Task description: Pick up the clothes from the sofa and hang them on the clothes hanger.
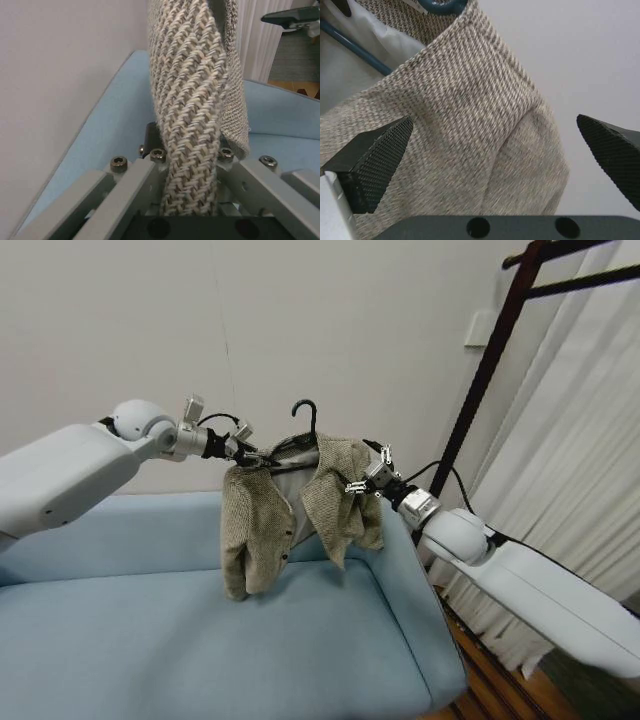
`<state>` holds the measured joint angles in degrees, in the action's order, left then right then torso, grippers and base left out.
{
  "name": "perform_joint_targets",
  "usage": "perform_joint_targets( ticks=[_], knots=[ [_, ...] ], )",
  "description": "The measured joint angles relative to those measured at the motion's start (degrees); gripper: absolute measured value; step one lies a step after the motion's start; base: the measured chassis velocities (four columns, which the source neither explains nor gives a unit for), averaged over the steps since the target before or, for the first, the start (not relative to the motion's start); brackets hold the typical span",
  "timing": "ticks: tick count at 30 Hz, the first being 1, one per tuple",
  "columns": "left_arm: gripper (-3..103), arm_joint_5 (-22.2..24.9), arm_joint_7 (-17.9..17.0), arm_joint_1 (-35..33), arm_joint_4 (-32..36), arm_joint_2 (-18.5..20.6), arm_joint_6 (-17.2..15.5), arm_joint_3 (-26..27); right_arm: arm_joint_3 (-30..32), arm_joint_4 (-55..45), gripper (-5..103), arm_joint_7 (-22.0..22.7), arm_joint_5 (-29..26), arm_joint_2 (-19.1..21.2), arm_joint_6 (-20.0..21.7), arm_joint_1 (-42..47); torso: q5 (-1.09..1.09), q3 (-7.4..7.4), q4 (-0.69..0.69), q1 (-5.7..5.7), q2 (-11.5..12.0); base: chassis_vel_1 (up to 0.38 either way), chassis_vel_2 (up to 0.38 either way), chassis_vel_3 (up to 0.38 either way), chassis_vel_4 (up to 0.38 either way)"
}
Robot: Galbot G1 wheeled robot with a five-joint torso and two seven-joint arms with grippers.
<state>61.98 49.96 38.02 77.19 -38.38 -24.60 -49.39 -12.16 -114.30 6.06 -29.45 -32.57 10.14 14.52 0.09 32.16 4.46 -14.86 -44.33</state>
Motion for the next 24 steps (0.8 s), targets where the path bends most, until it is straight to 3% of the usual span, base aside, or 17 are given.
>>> perform_joint_targets(
  ticks=[2, 4, 5, 6, 8, 11, 13, 14, 16, 18, 20, 22, 24],
  knots=[
    [9, 0.09, -0.35, 0.0, 0.07, 0.02, -0.02, 0.03, 0.86, -1.71, 100, 1.37, -5.56, 0.36, 2.83, 0.33, 0.0, 0.0, 0.01, 0.0, 0.0, 0.0, 0.0, 0.0, 0.0],
    [9, 0.16, -0.51, 0.0, 0.45, 0.31, -0.03, 0.22, 1.66, -3.69, 100, 3.32, -15.95, 0.49, 7.27, -0.53, 0.01, 0.0, 0.02, 0.0, 0.0, 0.0, 0.0, 0.0, 0.0],
    [9, 0.16, -0.51, 0.0, 0.45, 0.31, -0.03, 0.22, 1.66, -3.69, 100, 3.32, -15.95, 0.49, 7.27, -0.53, 0.01, 0.0, 0.02, 0.0, 0.0, 0.0, 0.0, 0.0, 0.0],
    [9, 0.11, -0.33, 0.05, 0.73, 0.59, -0.02, 0.21, 2.1, -3.85, 100, 3.35, -20.18, 0.48, 9.06, -1.51, 0.0, 0.0, 0.01, 0.0, 0.0, 0.0, 0.0, 0.0, 0.0],
    [9, -0.86, 0.92, 0.42, 1.41, 1.31, 0.36, -0.15, 2.63, -2.42, 100, -0.87, -25.61, 1.02, 10.63, -4.03, -0.01, 0.0, -0.03, 0.0, 0.0, 0.0, 0.0, 0.0, 0.0],
    [9, -2.01, 2.44, 0.63, 1.62, 1.82, 0.86, -0.34, 2.3, 0.19, 100, -6.42, -26.17, 2.2, 10.74, -6.85, -0.01, 0.0, -0.03, 0.0, 0.0, 0.0, 0.0, 0.0, 0.0],
    [9, -3.32, 4.4, 1.06, 1.26, 2.09, 1.89, -0.85, 0.39, 3.89, 100, -15.45, -25.74, 4.0, 11.22, -12.13, 0.0, 0.0, -0.01, 0.0, 0.0, 0.0, 0.0, 0.0, 0.0],
    [9, -3.32, 4.4, 1.06, 1.26, 2.09, 1.89, -0.85, 0.39, 3.89, 100, -15.45, -25.74, 4.0, 11.22, -12.13, 0.0, 0.0, -0.01, 0.0, 0.0, 0.0, 0.0, 0.0, 0.0],
    [9, -4.35, 5.66, 1.26, 0.37, 1.61, 2.93, -1.14, -0.54, 5.21, 100, -19.59, -26.14, 5.22, 12.53, -15.04, 0.0, 0.0, -0.02, 0.0, 0.0, 0.0, 0.0, 0.0, 0.0],
    [9, -7.45, 8.67, 1.45, -1.97, -1.06, 5.62, -1.31, -2.0, 6.26, 100, -26.49, -28.82, 8.14, 16.61, -19.19, -0.02, 0.0, -0.05, 0.0, 0.0, 0.0, 0.0, 0.0, 0.0],
    [9, -8.37, 9.77, 1.47, -3.1, -2.6, 6.8, -1.31, -2.27, 5.82, 100, -28.17, -30.82, 10.06, 17.71, -19.7, -0.01, 0.01, -0.05, -0.01, 0.0, 0.0, 0.0, 0.0, 0.0],
    [9, -9.13, 11.04, 1.47, -4.2, -4.99, 8.2, -1.26, -2.37, 4.95, 100, -30.06, -34.34, 13.44, 20.46, -20.13, 0.0, 0.0, 0.08, -0.01, 0.0, 0.0, 0.0, 0.0, 0.0],
    [9, -9.61, 12.37, 1.32, -3.9, -5.41, 9.06, -0.51, -2.37, 4.72, 100, -29.92, -37.52, 14.55, 23.44, -20.43, 0.08, 0.0, 0.1, 0.0, 0.0, 0.0, 0.0, 0.0, 0.0]
  ],
)
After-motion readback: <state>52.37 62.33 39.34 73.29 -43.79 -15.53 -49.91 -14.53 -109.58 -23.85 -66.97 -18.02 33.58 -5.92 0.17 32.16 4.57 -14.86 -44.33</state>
